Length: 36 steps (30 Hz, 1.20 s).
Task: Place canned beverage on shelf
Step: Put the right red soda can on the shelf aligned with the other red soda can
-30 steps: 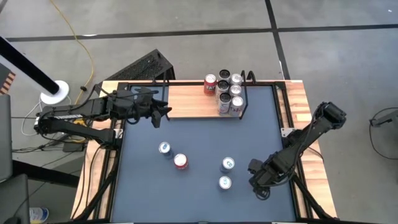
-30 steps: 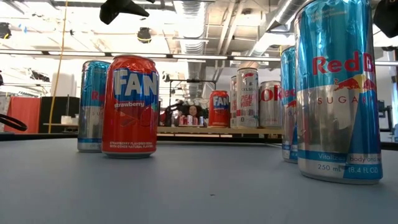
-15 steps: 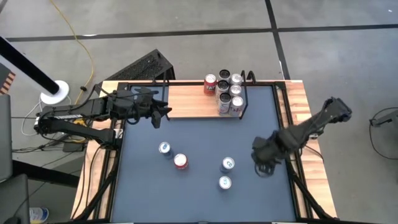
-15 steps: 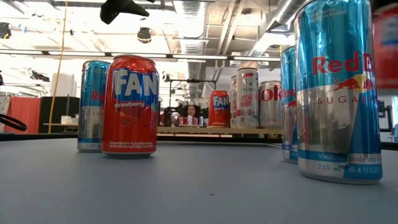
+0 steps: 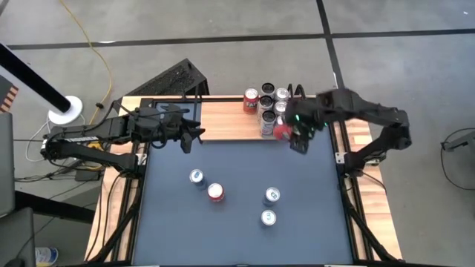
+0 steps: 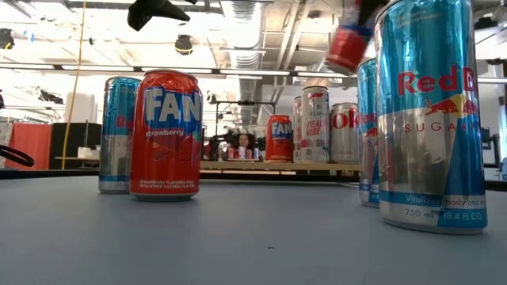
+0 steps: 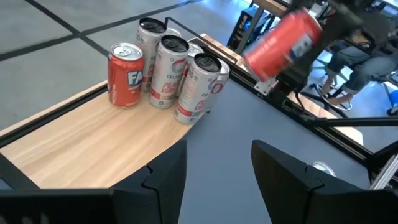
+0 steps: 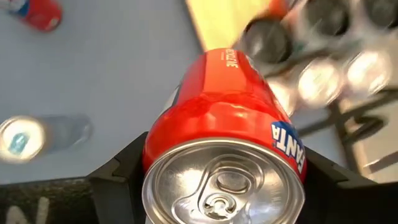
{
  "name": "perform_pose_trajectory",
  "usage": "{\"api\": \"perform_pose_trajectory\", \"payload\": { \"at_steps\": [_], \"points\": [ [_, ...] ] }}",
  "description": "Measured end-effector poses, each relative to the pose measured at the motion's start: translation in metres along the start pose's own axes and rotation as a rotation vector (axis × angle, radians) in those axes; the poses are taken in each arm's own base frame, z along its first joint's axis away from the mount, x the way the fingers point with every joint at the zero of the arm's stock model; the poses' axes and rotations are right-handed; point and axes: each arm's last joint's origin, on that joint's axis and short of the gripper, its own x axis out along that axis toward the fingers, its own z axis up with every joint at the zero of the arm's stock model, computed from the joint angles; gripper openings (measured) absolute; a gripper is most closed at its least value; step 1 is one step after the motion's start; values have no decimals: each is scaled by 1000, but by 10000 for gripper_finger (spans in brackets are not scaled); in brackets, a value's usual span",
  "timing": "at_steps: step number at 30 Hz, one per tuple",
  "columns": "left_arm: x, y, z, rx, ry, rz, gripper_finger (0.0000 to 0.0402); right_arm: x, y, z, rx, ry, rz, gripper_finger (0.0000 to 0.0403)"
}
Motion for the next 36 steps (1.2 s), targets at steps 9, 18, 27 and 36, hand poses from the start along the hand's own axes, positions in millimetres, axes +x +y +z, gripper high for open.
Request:
{"api": "perform_pose_trajectory", "payload": {
  "at_steps": [9,18,27,36],
  "points": [
    [0,0,0,12,-2,0,169,25,-30,87,-160,-153,-107,266],
    [0,0,1,36,-9,5,169,78,-36,149,-357,-209,-193,266],
    [0,0,1,25,-11,4,169,153,-34,161,-553,-10,-165,266],
    [0,0,1,7,-10,7,169,180,-48,155,-589,137,-137,266]
  ]
}}
